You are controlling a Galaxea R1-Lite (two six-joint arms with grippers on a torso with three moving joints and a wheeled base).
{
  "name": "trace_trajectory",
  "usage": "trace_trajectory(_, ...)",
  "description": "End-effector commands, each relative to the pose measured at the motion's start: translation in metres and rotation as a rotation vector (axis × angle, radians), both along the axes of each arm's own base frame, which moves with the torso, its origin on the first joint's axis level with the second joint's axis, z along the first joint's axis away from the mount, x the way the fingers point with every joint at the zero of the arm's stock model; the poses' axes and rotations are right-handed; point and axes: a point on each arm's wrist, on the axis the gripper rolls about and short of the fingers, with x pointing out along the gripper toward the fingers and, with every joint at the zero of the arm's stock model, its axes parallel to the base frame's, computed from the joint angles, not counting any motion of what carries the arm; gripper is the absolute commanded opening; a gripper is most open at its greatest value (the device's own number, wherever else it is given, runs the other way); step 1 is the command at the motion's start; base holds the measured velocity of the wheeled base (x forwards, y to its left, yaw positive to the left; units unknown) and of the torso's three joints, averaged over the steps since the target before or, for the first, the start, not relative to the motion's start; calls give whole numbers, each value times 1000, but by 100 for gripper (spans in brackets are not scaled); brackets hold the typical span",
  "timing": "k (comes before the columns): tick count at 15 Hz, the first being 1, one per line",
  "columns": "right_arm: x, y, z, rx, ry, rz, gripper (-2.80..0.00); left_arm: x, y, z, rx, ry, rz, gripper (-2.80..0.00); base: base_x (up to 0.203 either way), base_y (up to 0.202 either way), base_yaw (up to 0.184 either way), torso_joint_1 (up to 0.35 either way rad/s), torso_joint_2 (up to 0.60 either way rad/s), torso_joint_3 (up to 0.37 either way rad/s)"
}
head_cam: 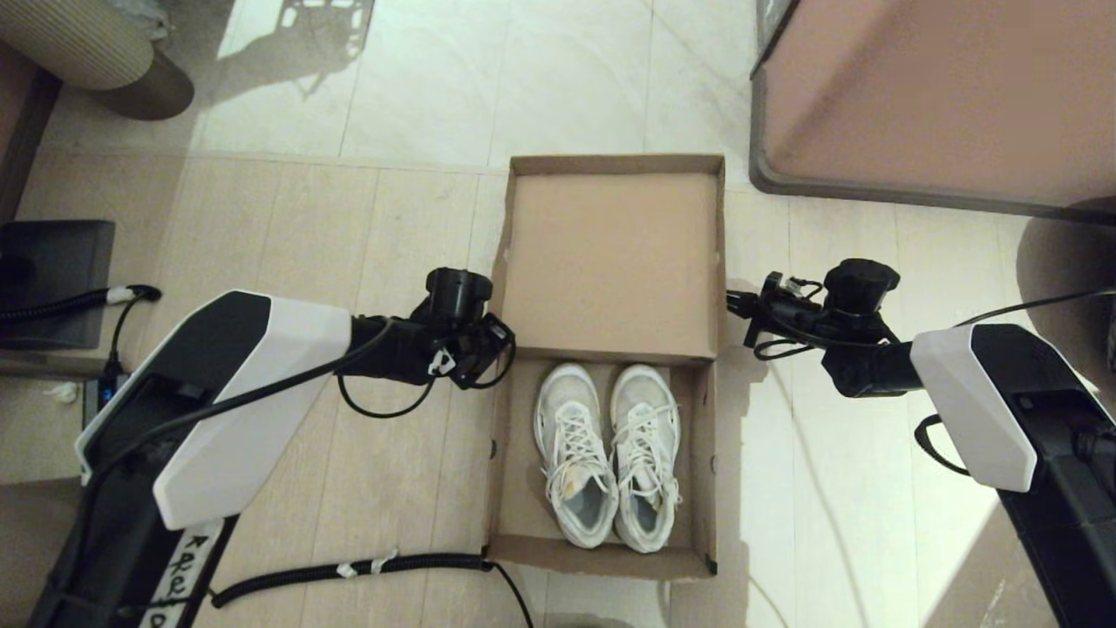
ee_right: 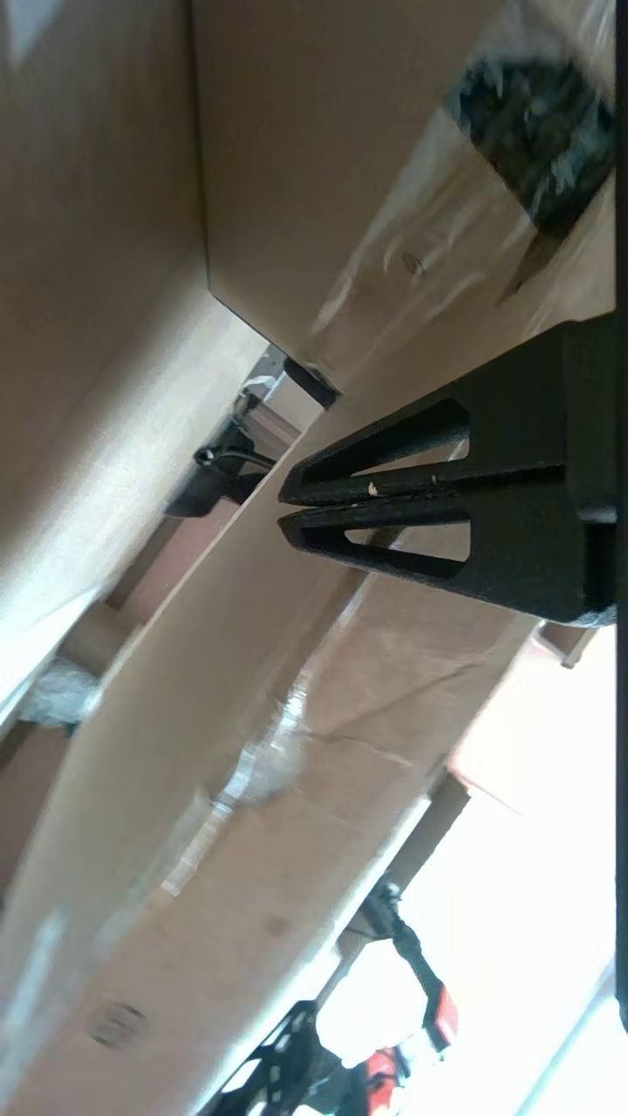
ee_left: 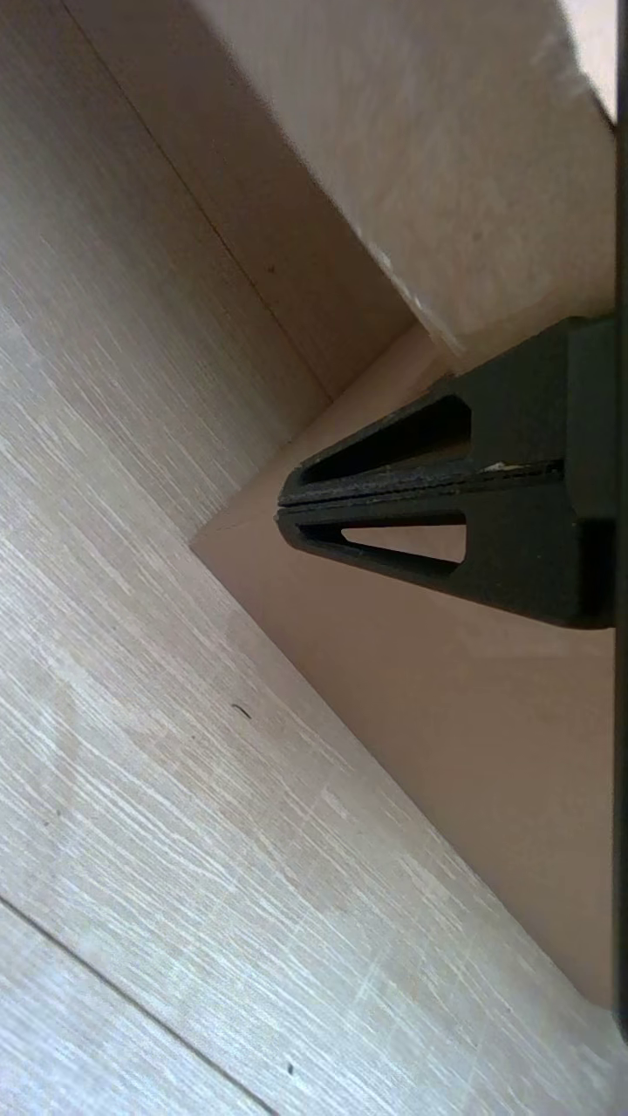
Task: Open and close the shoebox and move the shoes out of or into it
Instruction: Close the shoe box
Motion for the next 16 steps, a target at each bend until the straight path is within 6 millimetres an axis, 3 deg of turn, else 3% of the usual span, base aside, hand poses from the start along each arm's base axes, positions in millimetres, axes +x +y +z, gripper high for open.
trace_trajectory(1,-2,3,9,2,-19,27,-280,-1,0,-3,0,11,3,-280,0,0,0,0,0,0)
trace_trajectory(6,-8,7,30,-6,-61,81,-280,-7,-5,-15,25,41,12,-280,0,0,0,0,0,0)
trace_trajectory(16,-26,-1,81,35,-160,149,-280,-11,-9,-8,23,30,1,-280,0,0,0,0,0,0)
